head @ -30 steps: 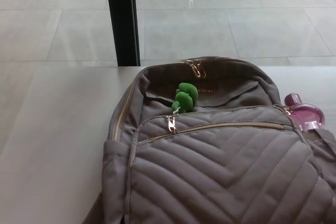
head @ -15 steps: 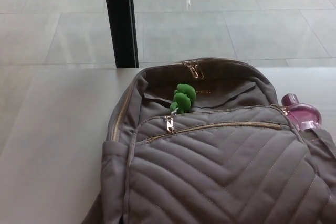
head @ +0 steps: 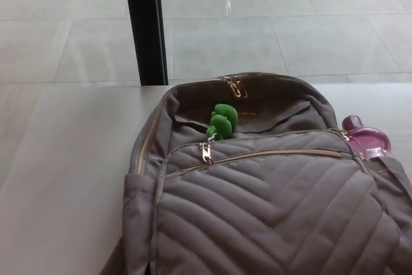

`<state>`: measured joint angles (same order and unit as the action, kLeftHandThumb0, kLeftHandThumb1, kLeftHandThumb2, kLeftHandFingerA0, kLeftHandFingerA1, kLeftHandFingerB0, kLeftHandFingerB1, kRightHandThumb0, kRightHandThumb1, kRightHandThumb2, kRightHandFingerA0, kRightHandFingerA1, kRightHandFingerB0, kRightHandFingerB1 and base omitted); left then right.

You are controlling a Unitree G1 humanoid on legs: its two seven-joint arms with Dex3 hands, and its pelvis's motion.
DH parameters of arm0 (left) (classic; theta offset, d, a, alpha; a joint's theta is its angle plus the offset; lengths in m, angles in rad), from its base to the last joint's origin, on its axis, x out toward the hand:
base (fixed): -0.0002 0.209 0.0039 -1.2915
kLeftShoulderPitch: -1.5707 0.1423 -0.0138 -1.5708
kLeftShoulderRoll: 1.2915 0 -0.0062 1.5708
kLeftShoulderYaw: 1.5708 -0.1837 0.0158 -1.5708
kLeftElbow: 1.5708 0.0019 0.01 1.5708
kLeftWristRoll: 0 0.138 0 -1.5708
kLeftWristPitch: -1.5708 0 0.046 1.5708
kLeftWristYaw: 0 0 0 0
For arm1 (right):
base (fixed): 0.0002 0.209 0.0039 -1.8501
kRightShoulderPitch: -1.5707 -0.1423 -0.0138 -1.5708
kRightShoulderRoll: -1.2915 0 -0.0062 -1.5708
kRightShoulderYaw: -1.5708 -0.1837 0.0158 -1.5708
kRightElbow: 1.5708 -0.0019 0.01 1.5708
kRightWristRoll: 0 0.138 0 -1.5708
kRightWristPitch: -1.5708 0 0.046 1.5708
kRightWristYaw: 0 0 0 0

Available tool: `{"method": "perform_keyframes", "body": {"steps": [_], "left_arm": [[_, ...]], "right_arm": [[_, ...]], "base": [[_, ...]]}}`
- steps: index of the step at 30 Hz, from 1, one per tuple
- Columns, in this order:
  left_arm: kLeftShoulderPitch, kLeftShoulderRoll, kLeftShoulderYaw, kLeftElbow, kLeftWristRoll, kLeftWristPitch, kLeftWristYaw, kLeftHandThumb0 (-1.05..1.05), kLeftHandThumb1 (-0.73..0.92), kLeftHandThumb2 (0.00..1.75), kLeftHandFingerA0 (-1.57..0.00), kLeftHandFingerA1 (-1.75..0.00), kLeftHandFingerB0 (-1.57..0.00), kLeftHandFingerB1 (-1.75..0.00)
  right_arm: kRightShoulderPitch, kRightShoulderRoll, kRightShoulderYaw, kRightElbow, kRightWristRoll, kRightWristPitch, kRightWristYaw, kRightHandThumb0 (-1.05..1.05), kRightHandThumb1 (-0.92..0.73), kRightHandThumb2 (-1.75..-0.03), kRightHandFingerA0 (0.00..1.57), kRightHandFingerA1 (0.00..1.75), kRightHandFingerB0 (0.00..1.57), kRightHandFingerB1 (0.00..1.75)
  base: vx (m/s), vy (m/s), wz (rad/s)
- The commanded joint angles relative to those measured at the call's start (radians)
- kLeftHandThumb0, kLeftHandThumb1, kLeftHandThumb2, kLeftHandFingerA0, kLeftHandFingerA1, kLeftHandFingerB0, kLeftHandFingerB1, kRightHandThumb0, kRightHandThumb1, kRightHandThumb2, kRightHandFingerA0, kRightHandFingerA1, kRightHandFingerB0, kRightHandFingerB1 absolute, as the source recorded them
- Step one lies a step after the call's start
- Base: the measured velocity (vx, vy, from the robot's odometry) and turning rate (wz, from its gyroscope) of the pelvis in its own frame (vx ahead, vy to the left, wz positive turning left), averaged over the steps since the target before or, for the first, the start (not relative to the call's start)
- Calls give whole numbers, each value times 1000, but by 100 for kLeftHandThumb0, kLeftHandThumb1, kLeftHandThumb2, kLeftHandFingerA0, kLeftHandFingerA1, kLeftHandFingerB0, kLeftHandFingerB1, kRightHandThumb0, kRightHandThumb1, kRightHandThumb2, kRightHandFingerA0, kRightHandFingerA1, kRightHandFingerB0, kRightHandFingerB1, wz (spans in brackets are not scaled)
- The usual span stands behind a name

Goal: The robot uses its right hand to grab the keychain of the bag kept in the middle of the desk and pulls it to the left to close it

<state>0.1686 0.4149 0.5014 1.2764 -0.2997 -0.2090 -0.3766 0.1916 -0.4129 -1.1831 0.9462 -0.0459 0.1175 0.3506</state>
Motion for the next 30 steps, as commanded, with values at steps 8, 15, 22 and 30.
{"method": "perform_keyframes", "body": {"steps": [8, 15, 22, 30], "left_arm": [[39, 91, -262, 17, 185, 45, 48, -85, 92, 82, -47, -60, -34, -44], [26, 87, -237, 22, 147, 72, 66, -87, 92, 80, -54, -56, -42, -44], [-18, 65, -180, 18, 110, 92, 46, -81, 92, 80, -56, -54, -44, -43], [-16, 66, -175, 15, 128, 93, 39, -84, 92, 83, -53, -55, -39, -43]], "right_arm": [[91, 1, 180, 56, 131, -198, -83, -75, -64, -61, 60, 99, 18, 66], [123, -9, 267, 69, 165, -250, -87, -76, -66, -61, 74, 93, 27, 65], [126, -33, 379, 90, 161, -317, -96, -74, -67, -60, 90, 80, 33, 66], [125, -46, 427, 102, 206, -324, -90, -72, -48, -90, 98, 84, 35, 66]], "base": [[0, 0, 0], [0, 0, 0], [0, 0, 0], [0, 0, 0]]}}
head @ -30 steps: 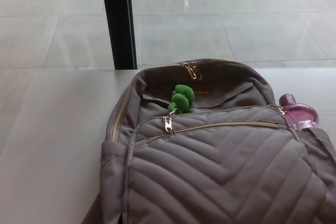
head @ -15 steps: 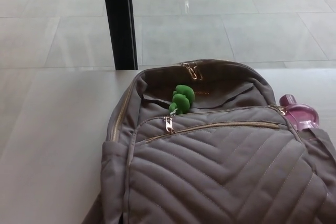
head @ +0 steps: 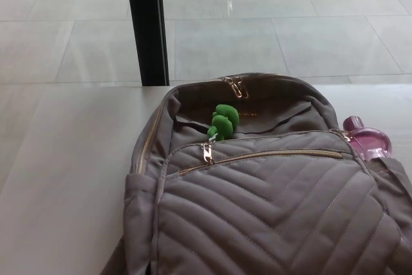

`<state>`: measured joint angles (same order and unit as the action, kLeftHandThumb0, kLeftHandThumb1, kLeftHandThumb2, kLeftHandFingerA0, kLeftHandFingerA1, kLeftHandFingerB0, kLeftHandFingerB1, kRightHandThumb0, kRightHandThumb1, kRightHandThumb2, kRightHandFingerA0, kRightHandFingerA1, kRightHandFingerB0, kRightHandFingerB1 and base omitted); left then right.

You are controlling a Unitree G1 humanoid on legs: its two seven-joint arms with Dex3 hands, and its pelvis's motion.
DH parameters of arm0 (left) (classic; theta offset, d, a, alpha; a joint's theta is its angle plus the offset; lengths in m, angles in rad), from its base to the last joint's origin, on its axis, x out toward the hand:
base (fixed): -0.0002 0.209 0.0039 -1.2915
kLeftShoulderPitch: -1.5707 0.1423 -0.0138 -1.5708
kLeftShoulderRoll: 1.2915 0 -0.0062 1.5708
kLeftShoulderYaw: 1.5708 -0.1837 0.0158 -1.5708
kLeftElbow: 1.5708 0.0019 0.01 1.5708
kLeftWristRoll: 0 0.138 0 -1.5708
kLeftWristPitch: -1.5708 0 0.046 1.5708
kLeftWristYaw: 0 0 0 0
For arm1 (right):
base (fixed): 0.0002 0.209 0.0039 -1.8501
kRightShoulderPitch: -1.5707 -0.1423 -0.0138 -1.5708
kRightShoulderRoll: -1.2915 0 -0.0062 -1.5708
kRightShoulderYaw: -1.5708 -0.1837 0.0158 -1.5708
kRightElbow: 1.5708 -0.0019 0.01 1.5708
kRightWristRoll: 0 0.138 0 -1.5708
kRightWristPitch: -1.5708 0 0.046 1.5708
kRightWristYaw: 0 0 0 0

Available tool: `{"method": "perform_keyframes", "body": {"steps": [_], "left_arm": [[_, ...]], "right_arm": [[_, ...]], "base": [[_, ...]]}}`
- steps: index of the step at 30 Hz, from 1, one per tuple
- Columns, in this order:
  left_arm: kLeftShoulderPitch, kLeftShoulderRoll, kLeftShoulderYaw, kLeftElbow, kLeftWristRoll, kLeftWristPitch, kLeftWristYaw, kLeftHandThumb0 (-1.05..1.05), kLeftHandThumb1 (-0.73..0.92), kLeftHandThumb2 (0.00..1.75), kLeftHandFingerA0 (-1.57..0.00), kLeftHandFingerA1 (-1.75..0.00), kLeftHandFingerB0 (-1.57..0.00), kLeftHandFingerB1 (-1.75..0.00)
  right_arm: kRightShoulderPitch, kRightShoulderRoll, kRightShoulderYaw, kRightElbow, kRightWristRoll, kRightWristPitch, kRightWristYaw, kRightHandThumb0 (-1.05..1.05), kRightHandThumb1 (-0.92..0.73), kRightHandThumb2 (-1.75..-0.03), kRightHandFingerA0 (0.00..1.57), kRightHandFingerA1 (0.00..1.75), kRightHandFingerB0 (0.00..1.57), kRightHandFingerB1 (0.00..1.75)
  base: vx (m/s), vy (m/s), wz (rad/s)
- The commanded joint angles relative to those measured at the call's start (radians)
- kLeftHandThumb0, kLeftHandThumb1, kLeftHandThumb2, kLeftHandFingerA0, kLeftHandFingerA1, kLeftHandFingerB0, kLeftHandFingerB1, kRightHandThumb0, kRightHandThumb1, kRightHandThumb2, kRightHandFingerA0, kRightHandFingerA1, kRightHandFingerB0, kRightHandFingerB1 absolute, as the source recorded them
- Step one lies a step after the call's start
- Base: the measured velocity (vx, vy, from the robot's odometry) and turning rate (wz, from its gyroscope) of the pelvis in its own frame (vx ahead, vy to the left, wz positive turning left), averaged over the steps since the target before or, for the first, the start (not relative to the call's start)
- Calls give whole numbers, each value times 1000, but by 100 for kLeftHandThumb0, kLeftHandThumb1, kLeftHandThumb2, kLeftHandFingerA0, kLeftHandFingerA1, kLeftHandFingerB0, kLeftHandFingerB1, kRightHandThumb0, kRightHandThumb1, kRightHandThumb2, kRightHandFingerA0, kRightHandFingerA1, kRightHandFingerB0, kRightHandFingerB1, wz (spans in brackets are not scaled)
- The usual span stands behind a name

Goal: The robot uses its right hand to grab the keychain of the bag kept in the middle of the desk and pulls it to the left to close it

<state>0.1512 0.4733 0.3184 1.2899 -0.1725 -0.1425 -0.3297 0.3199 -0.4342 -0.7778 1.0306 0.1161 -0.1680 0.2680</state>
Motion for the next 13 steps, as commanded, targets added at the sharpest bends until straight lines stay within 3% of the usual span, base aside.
{"method": "perform_keyframes", "body": {"steps": [1, 4, 5, 13], "left_arm": [[9, 11, 11, -8, -3, 30, -11, -80, 92, 81, -51, -54, -41, -44], [21, 11, 20, -11, -6, 31, -7, -83, 92, 80, -50, -54, -42, -44], [22, 8, 24, -9, -8, 28, -5, -84, 92, 83, -52, -56, -39, -44], [19, 5, 32, -10, -13, 31, -27, -86, 92, 82, -52, -56, -40, -44]], "right_arm": [[1, -27, 29, 20, 45, -42, -10, -71, -48, -91, 101, 85, 40, 67], [15, -31, 51, 15, 43, -51, -14, -72, -48, -92, 100, 85, 42, 68], [20, -32, 52, 8, 48, -51, -12, -70, -65, -60, 103, 78, 46, 65], [41, -32, 82, 1, 57, -81, -12, -74, -64, -59, 104, 75, 53, 63]], "base": [[0, 0, 0], [0, 0, 0], [0, 0, 0], [0, 0, 0]]}}
